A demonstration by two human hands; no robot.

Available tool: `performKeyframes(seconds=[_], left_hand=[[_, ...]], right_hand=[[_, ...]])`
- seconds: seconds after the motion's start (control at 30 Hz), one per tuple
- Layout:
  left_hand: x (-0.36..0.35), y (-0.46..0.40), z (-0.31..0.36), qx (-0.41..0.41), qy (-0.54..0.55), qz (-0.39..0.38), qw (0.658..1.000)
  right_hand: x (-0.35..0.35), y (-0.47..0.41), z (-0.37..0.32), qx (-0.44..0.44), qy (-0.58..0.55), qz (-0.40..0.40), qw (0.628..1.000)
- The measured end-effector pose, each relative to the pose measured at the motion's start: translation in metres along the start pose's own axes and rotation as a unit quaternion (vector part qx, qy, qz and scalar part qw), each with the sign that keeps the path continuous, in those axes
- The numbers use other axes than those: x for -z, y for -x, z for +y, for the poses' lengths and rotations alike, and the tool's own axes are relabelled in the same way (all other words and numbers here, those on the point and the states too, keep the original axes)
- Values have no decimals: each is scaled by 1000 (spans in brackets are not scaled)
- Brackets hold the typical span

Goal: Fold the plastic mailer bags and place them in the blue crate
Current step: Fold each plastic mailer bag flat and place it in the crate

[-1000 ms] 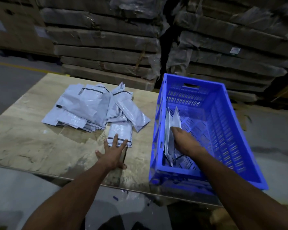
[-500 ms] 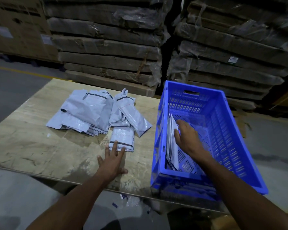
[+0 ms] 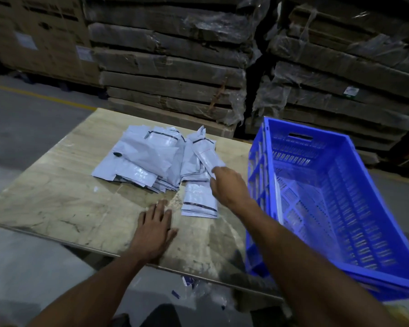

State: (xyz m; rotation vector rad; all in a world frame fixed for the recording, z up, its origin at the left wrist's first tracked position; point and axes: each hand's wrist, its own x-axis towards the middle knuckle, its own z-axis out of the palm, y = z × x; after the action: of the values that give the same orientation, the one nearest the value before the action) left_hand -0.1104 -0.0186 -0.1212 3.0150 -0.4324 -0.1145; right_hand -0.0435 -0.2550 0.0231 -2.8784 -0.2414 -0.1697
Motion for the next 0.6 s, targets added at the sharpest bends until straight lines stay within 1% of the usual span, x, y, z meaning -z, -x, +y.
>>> performKeyframes(seconds=[0.07,0.2,0.3,0.47,0.53,0.6], left_hand=[[-7,1,-14,-18,-2,8,1000],[-13,6,-24,-39,-9,20,999],[-14,4,-23,-37,8,24,999],[-14,5,-24,-39,28,32,998],[-14,4,-24,-39,35,38,998],[-13,2,-25,-36,33,34,998]], right_hand=[[-40,9,-1,-49,-23,-21,998],[-100,5,22,-67,7,-11,998],[-115,-18,39,-115,57,-7,992],[-128,-43,49,-145,89,-33,985],[-133,-50,53,-137,64,-17,988],[-140,-53,56,-117,12,24,993]])
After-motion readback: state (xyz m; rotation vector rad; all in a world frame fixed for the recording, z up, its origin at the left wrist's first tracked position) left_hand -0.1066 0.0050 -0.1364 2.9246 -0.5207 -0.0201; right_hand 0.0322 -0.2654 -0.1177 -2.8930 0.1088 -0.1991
